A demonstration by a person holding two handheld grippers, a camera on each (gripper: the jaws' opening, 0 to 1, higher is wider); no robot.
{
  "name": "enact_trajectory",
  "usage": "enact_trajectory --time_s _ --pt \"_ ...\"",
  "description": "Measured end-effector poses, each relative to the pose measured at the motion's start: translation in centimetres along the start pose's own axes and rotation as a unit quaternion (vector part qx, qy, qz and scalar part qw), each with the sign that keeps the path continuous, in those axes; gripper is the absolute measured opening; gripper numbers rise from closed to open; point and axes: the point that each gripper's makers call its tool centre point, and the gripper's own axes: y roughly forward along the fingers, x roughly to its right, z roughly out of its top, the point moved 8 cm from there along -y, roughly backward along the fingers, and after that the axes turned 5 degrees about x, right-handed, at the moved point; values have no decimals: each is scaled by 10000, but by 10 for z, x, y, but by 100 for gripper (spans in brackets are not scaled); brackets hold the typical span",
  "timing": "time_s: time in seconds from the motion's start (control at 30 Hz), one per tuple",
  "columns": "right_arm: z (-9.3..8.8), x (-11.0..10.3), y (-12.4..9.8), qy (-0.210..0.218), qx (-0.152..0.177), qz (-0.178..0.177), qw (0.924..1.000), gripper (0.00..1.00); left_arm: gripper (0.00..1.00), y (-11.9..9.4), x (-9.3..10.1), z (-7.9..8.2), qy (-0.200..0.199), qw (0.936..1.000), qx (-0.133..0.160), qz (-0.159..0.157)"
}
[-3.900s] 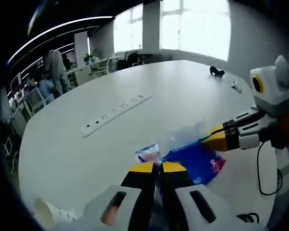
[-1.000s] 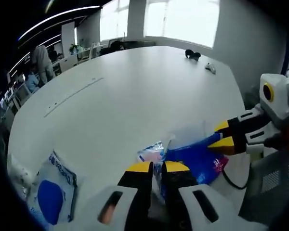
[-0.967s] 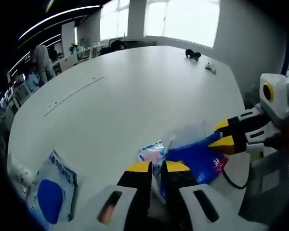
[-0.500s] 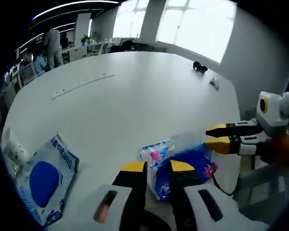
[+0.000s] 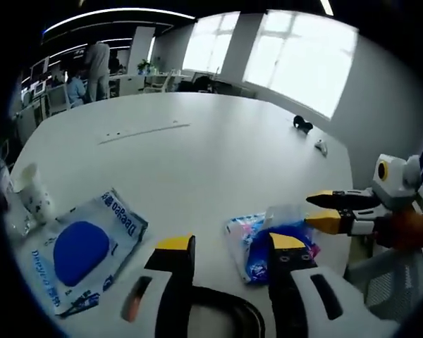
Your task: Arrange the tabletop items into an orderly group along one side of the table until the central work area is clear of visible clutter.
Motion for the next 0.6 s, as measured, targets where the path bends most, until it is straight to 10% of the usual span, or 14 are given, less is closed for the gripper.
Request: enact_trajectory --time_s 0.6 --pt "31 -33 29 -445 -169 673 9966 66 79 -53 -54 -23 -297 9972 332 609"
